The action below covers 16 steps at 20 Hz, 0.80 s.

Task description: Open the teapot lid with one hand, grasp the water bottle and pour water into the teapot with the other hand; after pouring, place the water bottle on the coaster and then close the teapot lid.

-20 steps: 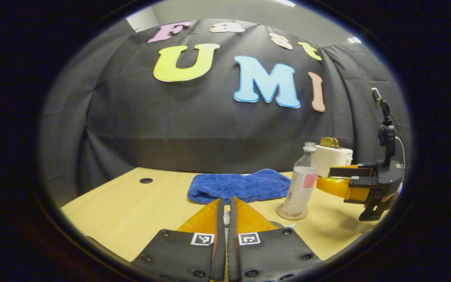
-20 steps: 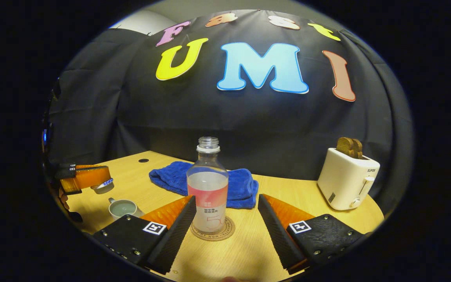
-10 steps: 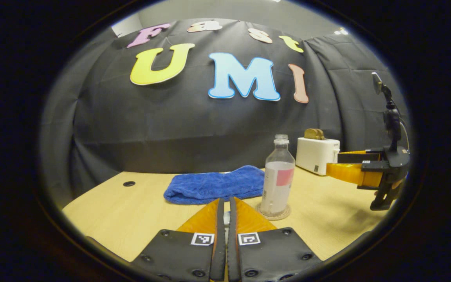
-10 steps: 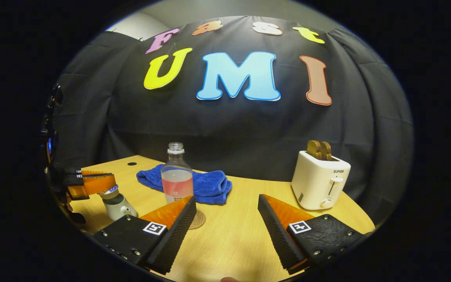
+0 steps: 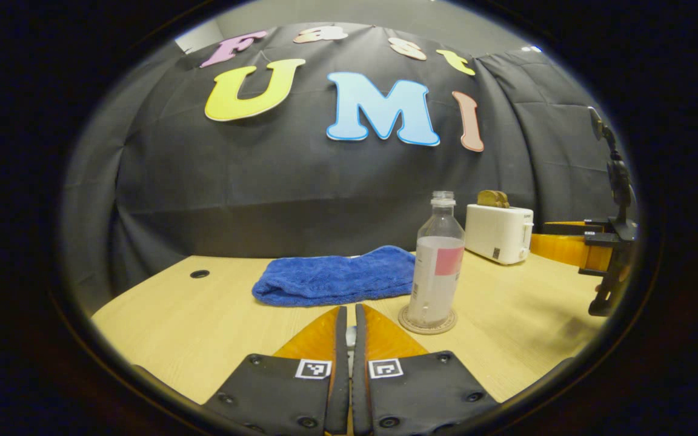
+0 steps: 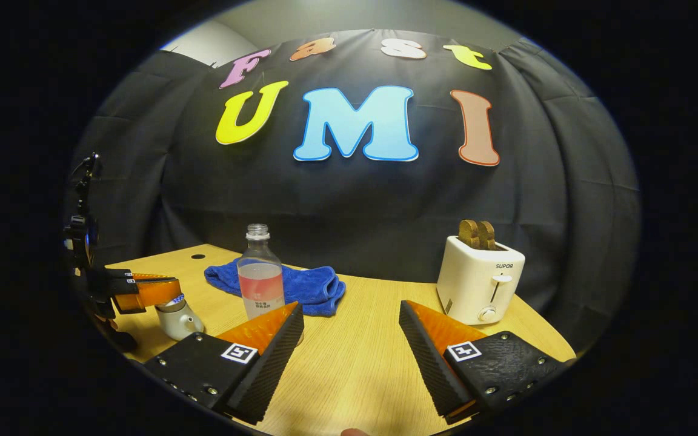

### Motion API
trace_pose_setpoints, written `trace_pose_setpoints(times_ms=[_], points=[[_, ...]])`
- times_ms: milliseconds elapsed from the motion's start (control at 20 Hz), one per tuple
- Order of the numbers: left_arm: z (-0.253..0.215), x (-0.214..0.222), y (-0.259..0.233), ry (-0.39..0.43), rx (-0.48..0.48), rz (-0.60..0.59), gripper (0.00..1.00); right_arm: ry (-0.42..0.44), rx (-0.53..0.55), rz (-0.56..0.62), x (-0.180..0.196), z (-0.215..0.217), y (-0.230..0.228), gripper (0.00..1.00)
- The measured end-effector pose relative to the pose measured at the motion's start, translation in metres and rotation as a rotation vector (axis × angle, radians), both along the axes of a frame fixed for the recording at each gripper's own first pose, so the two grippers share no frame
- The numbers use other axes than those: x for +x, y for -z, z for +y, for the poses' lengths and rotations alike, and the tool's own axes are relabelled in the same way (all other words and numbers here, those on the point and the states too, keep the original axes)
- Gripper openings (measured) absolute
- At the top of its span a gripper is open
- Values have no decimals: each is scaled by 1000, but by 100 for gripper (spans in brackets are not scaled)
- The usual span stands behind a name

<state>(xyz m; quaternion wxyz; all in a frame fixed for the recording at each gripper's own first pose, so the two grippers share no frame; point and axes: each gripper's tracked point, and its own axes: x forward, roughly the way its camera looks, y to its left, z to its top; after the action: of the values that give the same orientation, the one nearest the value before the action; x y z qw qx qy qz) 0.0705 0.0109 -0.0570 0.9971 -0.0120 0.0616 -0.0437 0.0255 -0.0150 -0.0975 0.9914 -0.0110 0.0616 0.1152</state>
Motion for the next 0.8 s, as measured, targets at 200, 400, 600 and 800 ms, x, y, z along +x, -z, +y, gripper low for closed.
trace_pose_setpoints(times_ms=[200,400,600,800], points=[[2,1,1,-3,-9,-1,22,5,8,1,-1,-3,-1,98],[2,-6,-11,-8,-14,-25,24,13,15,-10,-5,-3,-6,98],[-2,-22,-22,-5,-26,-38,24,19,23,-23,-20,5,-12,98],[-7,-46,-32,-10,-7,-65,24,45,33,-30,-43,16,-11,98]])
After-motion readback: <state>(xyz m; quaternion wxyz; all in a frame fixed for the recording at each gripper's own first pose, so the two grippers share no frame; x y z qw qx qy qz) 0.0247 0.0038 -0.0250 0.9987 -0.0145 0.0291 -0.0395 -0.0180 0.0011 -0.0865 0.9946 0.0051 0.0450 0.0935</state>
